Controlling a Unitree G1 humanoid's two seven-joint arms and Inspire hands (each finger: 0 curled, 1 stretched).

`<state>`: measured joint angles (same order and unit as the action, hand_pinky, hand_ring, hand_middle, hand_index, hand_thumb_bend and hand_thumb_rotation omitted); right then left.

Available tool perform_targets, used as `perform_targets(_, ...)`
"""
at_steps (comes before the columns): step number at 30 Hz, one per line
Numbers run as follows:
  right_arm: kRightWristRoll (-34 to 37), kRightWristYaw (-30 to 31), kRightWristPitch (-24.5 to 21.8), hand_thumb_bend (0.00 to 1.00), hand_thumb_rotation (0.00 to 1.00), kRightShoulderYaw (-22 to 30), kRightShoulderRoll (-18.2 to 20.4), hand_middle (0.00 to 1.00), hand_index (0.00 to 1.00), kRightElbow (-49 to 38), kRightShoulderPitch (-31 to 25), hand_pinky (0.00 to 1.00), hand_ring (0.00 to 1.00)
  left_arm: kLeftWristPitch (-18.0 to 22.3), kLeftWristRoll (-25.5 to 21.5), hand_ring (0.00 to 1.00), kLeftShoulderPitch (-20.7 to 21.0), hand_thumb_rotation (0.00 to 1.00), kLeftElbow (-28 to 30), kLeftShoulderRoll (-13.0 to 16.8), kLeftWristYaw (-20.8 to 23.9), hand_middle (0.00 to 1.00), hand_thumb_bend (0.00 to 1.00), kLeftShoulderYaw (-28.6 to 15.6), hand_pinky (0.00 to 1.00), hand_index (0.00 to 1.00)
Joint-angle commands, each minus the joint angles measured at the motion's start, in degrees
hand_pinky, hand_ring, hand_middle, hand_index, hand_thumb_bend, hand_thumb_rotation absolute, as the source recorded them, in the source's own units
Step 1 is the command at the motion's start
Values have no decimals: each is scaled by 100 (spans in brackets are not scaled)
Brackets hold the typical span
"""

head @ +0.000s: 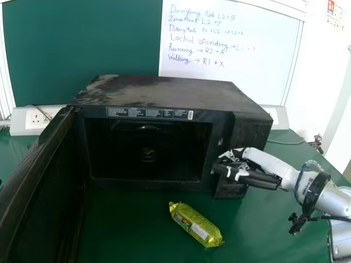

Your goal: Put biscuit inside oven

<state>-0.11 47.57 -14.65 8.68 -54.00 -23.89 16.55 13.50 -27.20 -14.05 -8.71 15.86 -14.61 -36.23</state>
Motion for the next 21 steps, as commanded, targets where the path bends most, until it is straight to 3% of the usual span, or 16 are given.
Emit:
perform_targets(1, -52, 23, 33, 96, 19, -69, -92, 77, 78, -76, -15, 67, 74, 26, -1, 88, 52, 77, 21, 56, 9, 89, 93, -50, 83, 95)
perform_targets(7, -74, 116, -173, 97, 19, -162, -211, 76, 79, -137, 89, 66, 74, 61, -6, 88, 76, 77, -51, 83, -27, 88, 94, -65, 83, 94)
perform_targets(18, -126, 7, 358, 100, 21, -203, -72, 75, 78, -226, -97, 62, 70, -47, -39, 88, 29, 78, 84, 74, 29, 89, 92, -62, 83, 95)
perform_targets(20, -219, 24, 501, 100, 26, -272, -122, 75, 78, -240, -115, 60, 69, -34, -26, 88, 19, 78, 93, 81, 23, 89, 93, -57, 83, 94)
perform_targets(21, -390, 41, 364, 100, 27, -361, -220, 75, 78, -405, -102, 60, 69, -29, -26, 88, 19, 78, 96, 82, 20, 89, 93, -57, 83, 94)
